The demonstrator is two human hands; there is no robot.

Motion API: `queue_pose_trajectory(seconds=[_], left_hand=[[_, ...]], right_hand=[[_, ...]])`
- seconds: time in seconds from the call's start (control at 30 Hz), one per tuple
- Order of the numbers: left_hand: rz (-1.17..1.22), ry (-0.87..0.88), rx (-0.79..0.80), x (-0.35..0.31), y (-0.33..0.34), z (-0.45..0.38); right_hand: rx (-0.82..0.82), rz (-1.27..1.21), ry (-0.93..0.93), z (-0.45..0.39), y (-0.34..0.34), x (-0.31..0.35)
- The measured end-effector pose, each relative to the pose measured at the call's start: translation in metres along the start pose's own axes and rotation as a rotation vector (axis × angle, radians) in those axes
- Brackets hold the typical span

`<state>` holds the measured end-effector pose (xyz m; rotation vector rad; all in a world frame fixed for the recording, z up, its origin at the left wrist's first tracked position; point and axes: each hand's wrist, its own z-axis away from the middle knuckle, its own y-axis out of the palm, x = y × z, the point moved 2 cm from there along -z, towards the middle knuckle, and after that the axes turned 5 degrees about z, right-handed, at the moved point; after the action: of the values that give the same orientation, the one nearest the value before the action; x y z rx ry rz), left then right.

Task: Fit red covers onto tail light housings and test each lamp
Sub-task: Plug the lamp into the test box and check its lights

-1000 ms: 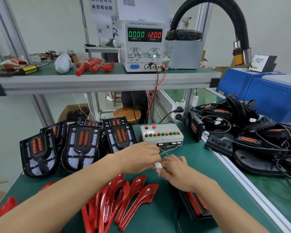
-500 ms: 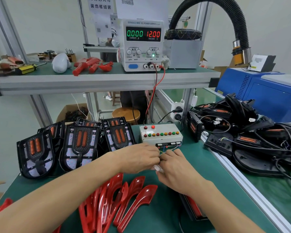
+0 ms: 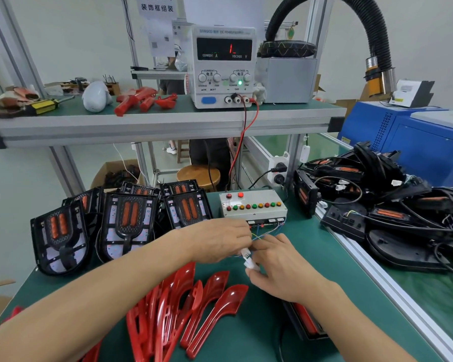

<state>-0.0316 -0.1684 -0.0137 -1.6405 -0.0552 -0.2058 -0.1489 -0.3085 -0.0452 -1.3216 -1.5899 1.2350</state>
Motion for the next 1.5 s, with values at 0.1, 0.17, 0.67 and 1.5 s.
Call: queue_pose_trajectory(seconds=[0.1,0.17,0.67,1.5], left_hand=[[-0.081,-0.04,0.056,0.001,0.01,0.002],[-0.113,-0.1,0.087,0.0,0.015,0.005],[1.138,-0.941,-0.299,-0.112,0.026,0.004],[1.607,-1.391,-0.165,-0.168,0.046,-0.039]], right_hand=[[0.046,-0.039,0.064,0.004,0.002,-0.004],[0.055,-0.131,0.118,0.008,0.002,-0.009],[0.132,-0.127,0.236,0.062,-0.012,0.012],[0.15,-0.618,1.004,0.155,-0.002,-0.016]])
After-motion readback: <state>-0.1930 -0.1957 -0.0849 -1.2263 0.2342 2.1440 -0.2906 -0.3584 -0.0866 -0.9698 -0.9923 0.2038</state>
